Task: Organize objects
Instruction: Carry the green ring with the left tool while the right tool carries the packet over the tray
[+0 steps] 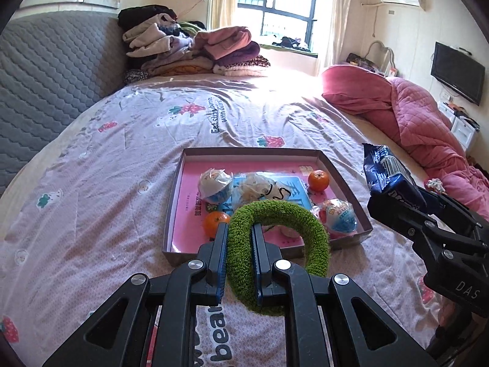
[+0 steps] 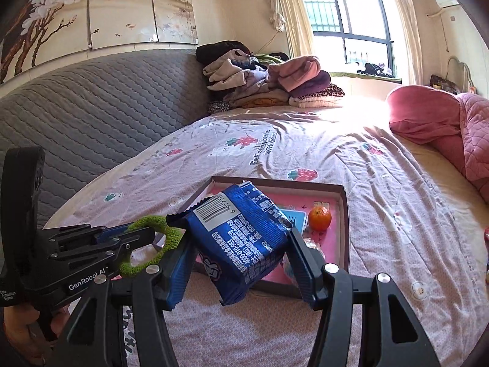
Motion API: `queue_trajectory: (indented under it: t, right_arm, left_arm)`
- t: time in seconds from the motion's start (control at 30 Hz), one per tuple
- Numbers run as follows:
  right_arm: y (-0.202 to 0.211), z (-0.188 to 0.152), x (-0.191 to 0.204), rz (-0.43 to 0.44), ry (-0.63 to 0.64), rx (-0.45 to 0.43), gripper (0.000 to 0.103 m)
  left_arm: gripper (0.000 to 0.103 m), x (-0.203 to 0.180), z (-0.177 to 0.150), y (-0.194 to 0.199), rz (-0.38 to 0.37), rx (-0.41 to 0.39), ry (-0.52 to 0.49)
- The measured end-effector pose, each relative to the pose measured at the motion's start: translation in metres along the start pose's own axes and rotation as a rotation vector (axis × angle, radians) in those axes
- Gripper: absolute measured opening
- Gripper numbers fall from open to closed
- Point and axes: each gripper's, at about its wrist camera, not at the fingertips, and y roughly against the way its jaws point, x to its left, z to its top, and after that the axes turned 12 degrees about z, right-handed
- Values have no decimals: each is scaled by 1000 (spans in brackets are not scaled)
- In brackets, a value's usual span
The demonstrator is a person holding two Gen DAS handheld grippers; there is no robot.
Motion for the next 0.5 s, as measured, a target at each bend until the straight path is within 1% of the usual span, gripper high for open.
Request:
queue_trajectory:
  t: [0.3, 0.5]
  right_arm:
    - [-9, 33, 0, -27, 35, -18, 59]
    - [-23, 43, -7, -56, 45, -10, 59]
  left_arm:
    - [14, 3, 22, -9, 28, -9, -10]
    - [14, 4, 39, -18, 44, -24, -21]
